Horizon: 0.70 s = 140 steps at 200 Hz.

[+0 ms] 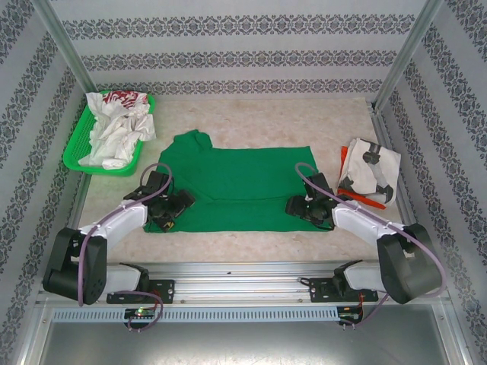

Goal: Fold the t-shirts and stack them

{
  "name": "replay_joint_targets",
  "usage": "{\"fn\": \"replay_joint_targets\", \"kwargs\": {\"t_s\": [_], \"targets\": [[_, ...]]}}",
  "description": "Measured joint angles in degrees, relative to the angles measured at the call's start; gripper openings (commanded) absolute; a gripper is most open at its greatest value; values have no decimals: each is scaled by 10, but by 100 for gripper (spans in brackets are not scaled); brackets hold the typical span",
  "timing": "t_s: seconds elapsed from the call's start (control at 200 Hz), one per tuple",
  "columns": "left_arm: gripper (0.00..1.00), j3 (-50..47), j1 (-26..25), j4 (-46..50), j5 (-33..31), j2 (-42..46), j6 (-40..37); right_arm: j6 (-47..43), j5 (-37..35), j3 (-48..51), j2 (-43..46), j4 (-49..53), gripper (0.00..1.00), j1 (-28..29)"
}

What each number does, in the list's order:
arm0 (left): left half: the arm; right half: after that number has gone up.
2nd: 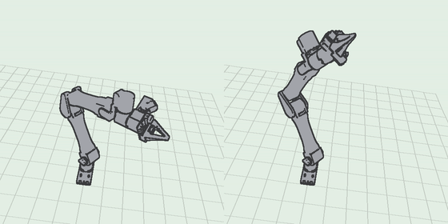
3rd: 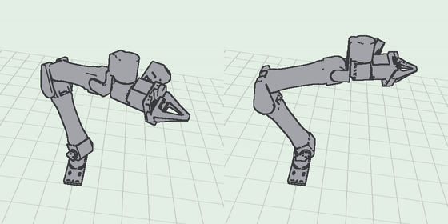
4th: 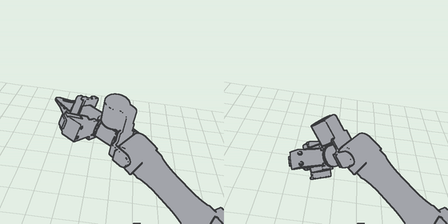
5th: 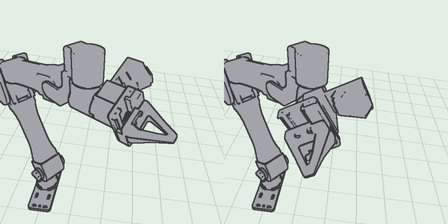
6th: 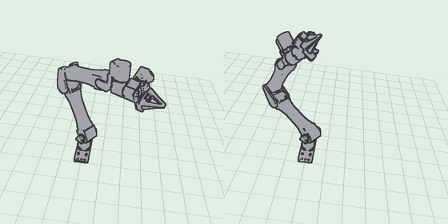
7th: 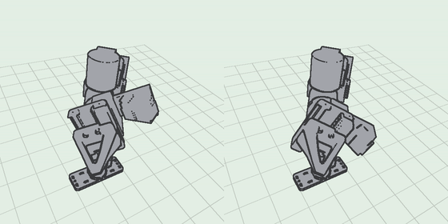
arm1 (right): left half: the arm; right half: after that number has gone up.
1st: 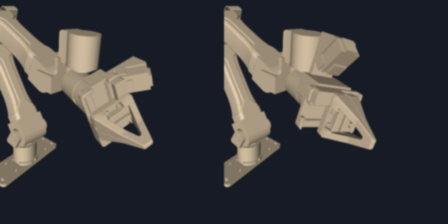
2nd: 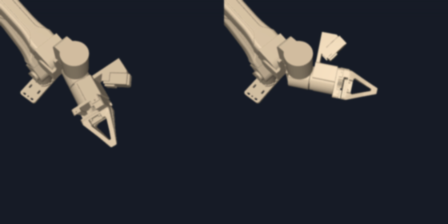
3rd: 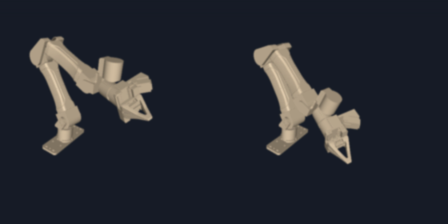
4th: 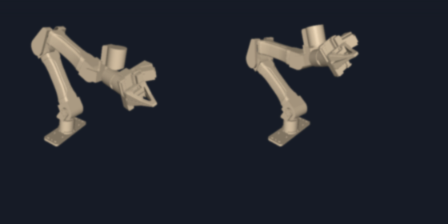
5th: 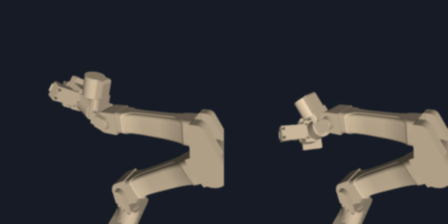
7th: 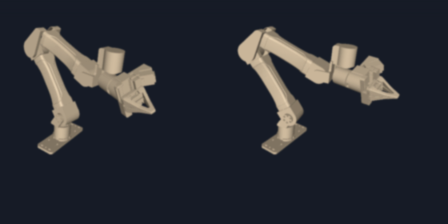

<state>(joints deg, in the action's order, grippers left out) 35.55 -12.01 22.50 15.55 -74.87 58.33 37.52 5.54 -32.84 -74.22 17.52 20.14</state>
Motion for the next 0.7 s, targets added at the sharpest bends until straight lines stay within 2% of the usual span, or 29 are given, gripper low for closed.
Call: {"fn": "replay_joint_targets", "kwargs": {"t_s": [0.175,0.34,0.43,0.699], "targets": [[94,93,1,26,-12,-51,-11,-8,-9,-41,0,2,63,7],[91,275,15,37,-26,-165,-45,-32,-35,-108,-23,-19,64,4],[78,374,27,50,-43,-227,-58,-46,-43,-155,-56,-35,64,-7],[55,627,60,161,-124,-414,-97,-64,-48,-237,-136,-70,64,-52]]}}
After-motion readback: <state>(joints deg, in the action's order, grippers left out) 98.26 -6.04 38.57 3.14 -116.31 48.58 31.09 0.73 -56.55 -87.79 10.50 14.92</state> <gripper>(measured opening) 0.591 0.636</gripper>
